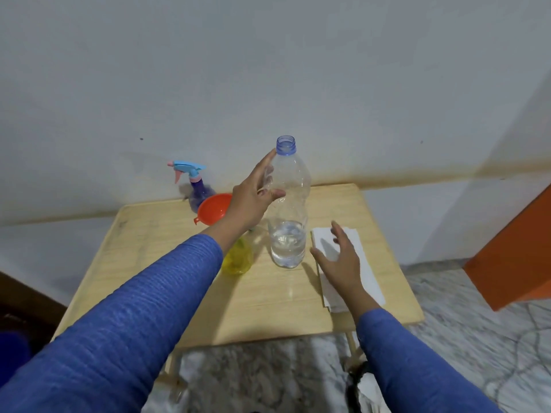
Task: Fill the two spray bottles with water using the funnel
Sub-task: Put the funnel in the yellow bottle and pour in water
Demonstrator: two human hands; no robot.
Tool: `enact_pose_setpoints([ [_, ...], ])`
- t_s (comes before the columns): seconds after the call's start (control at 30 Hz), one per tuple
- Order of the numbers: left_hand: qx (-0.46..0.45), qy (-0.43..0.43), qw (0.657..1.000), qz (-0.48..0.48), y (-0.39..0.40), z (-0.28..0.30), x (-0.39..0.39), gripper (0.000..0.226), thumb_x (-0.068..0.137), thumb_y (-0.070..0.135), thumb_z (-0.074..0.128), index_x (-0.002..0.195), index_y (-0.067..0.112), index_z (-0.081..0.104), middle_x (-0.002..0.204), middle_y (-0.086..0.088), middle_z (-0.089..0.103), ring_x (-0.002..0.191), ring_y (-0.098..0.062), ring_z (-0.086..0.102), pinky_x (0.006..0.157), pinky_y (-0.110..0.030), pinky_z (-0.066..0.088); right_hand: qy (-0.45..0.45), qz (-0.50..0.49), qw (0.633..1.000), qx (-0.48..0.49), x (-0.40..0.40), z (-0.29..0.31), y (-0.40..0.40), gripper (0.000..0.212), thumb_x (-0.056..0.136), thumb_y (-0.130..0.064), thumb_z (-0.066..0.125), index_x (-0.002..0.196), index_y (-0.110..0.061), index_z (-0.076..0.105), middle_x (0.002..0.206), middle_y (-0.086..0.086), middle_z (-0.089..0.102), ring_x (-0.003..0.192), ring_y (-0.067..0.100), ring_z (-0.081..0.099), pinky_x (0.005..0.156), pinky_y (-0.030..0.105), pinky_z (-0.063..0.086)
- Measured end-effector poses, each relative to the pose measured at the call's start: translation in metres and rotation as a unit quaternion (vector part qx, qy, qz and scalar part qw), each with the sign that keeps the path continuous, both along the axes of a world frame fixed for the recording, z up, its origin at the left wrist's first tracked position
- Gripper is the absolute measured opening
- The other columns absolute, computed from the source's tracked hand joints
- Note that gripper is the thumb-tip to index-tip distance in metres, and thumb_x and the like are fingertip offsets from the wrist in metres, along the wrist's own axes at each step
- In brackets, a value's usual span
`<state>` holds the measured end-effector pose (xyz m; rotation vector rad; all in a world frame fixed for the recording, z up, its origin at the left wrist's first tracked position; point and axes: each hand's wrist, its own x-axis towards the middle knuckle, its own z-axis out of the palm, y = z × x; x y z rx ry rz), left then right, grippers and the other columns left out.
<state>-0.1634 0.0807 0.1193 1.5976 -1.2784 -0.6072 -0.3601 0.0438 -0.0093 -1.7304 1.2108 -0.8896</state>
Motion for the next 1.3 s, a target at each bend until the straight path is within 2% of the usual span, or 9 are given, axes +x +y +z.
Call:
enact_pose_setpoints([
  [0.1, 0.008, -0.001, 1.000, -0.008, 0.001, 0.002, 0.001, 0.081, 0.085, 0.013, 0.066, 0.143, 0.044, 0.020, 0.147, -0.004, 0.039, 0.134, -0.013, 0.039, 0.101, -0.021, 0.035, -0.091, 0.060, 0.993, -0.034, 0.031, 0.050, -0.005, 0.093, 0.075, -0.031, 0.077, 0.144, -0.043, 0.016, 0.141, -0.009, 0.040, 0.119, 0.005, 0.046, 0.096, 0.026, 0.040],
  [0.27, 0.023, -0.011, 0.999, -0.037, 0.005, 0.003, 0.006, 0.076, 0.089, 0.017, 0.060, 0.134, 0.059, 0.016, 0.146, -0.002, 0.039, 0.133, -0.010, 0.039, 0.111, -0.034, 0.032, -0.111, 0.128, 0.983, -0.069, 0.058, 0.084, -0.016, 0.105, 0.069, -0.039, 0.078, 0.138, -0.054, 0.001, 0.146, -0.004, 0.038, 0.130, 0.009, 0.043, 0.100, 0.020, 0.037],
  [0.53, 0.028, -0.006, 0.999, -0.044, 0.010, 0.006, 0.008, 0.073, 0.094, 0.017, 0.055, 0.146, 0.043, 0.009, 0.153, 0.001, 0.027, 0.139, -0.013, 0.028, 0.109, -0.024, 0.029, -0.084, 0.129, 0.986, -0.072, 0.073, 0.086, -0.020, 0.126, 0.062, -0.028, 0.087, 0.139, -0.050, -0.010, 0.127, 0.004, 0.055, 0.117, 0.008, 0.053, 0.084, 0.002, 0.034],
  [0.63, 0.013, -0.014, 1.000, 0.016, 0.018, 0.006, 0.012, 0.078, 0.090, 0.020, 0.061, 0.146, 0.044, 0.011, 0.152, 0.005, 0.029, 0.137, -0.016, 0.033, 0.110, -0.031, 0.033, -0.073, 0.129, 0.985, -0.085, 0.078, 0.087, -0.021, 0.122, 0.064, -0.025, 0.086, 0.142, -0.046, -0.006, 0.122, 0.003, 0.057, 0.109, 0.006, 0.055, 0.080, -0.003, 0.035],
  [0.73, -0.070, 0.047, 0.991, 0.102, 0.040, 0.011, 0.010, 0.071, 0.088, 0.016, 0.063, 0.146, 0.030, 0.025, 0.149, 0.005, 0.035, 0.134, -0.008, 0.037, 0.102, -0.015, 0.035, -0.064, 0.132, 0.984, -0.104, 0.082, 0.089, -0.018, 0.121, 0.065, -0.022, 0.085, 0.146, -0.041, -0.003, 0.122, 0.006, 0.057, 0.106, 0.006, 0.056, 0.081, 0.000, 0.038],
  [0.83, -0.152, 0.071, 0.964, 0.205, 0.075, 0.005, 0.008, 0.050, 0.090, 0.017, 0.060, 0.137, 0.020, 0.043, 0.135, 0.006, 0.050, 0.122, -0.002, 0.048, 0.089, -0.003, 0.040, -0.049, 0.148, 0.981, -0.119, 0.087, 0.093, -0.013, 0.120, 0.065, -0.021, 0.085, 0.144, -0.045, -0.002, 0.128, 0.007, 0.055, 0.107, 0.008, 0.056, 0.088, 0.016, 0.040],
  [0.97, -0.211, 0.051, 0.911, 0.352, 0.112, -0.040, 0.009, 0.031, 0.092, 0.028, 0.056, 0.123, 0.025, 0.050, 0.121, 0.004, 0.059, 0.108, -0.001, 0.056, 0.084, -0.013, 0.047, -0.026, 0.167, 0.974, -0.154, 0.090, 0.097, -0.013, 0.119, 0.065, -0.020, 0.085, 0.145, -0.043, 0.000, 0.138, 0.005, 0.047, 0.102, 0.014, 0.059, 0.085, 0.019, 0.042],
  [1.17, -0.048, 0.092, 0.923, 0.372, 0.112, -0.118, 0.015, 0.059, 0.085, 0.033, 0.065, 0.136, 0.018, 0.040, 0.134, -0.001, 0.048, 0.122, -0.013, 0.047, 0.100, -0.041, 0.043, 0.033, 0.215, 0.959, -0.180, 0.088, 0.115, -0.018, 0.119, 0.064, -0.020, 0.086, 0.146, -0.042, 0.001, 0.104, 0.007, 0.057, 0.087, 0.012, 0.061, 0.079, 0.021, 0.048],
  [1.3, 0.014, 0.099, 0.934, 0.344, 0.102, -0.132, 0.017, 0.073, 0.079, 0.035, 0.071, 0.140, 0.020, 0.034, 0.141, 0.000, 0.042, 0.128, -0.016, 0.040, 0.102, -0.028, 0.034, 0.092, 0.262, 0.941, -0.195, 0.087, 0.130, -0.022, 0.119, 0.062, -0.016, 0.086, 0.143, -0.046, 0.005, 0.091, 0.010, 0.060, 0.084, 0.014, 0.063, 0.075, 0.014, 0.043],
])
